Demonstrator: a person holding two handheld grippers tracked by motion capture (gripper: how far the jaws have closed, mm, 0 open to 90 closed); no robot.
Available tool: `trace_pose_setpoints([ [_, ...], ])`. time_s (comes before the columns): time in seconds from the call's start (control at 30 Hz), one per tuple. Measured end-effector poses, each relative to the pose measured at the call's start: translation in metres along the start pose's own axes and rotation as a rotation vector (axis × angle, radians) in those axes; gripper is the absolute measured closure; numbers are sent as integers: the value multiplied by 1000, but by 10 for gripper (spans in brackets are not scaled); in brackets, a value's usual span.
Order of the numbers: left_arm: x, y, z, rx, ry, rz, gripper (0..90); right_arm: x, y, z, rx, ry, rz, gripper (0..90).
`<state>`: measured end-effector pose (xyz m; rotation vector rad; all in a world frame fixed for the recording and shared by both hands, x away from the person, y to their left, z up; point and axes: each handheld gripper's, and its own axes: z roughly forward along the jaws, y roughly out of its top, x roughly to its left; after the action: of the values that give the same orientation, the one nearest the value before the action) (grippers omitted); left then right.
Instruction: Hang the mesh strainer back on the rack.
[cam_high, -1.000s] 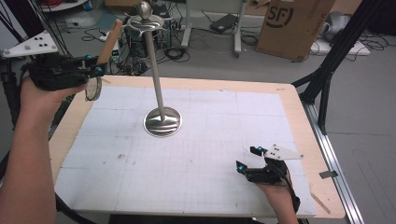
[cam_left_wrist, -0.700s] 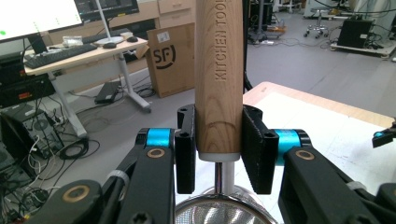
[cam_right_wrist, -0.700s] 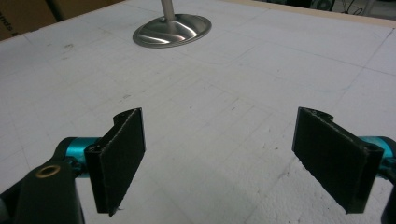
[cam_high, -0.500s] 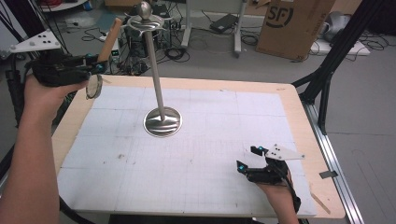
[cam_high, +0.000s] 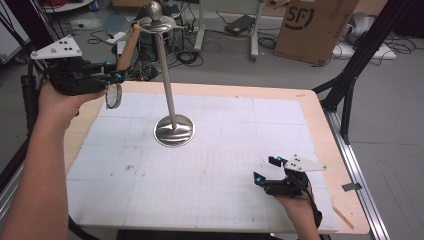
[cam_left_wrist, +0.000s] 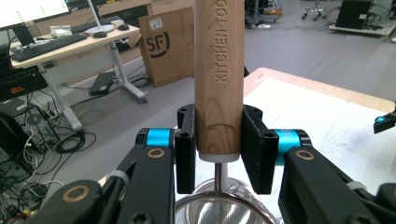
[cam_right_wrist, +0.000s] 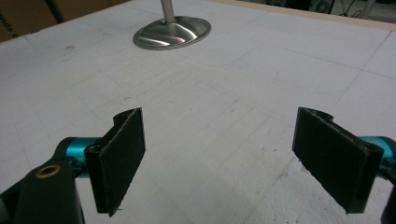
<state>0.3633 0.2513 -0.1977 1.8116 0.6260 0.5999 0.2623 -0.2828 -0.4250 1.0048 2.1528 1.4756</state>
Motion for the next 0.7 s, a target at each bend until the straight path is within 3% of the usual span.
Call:
trace_pose_setpoints([
  [0.47, -11, 2, 25, 61, 54, 12, 687, -1, 0, 0, 2, 1, 2, 163],
  [0.57, -14, 2, 29, 87, 97, 28, 686, -1, 0, -1, 2, -2, 1, 163],
  [0.7, -15, 2, 32, 91, 98, 23, 686, -1, 0, -1, 0, -1, 0, 163],
])
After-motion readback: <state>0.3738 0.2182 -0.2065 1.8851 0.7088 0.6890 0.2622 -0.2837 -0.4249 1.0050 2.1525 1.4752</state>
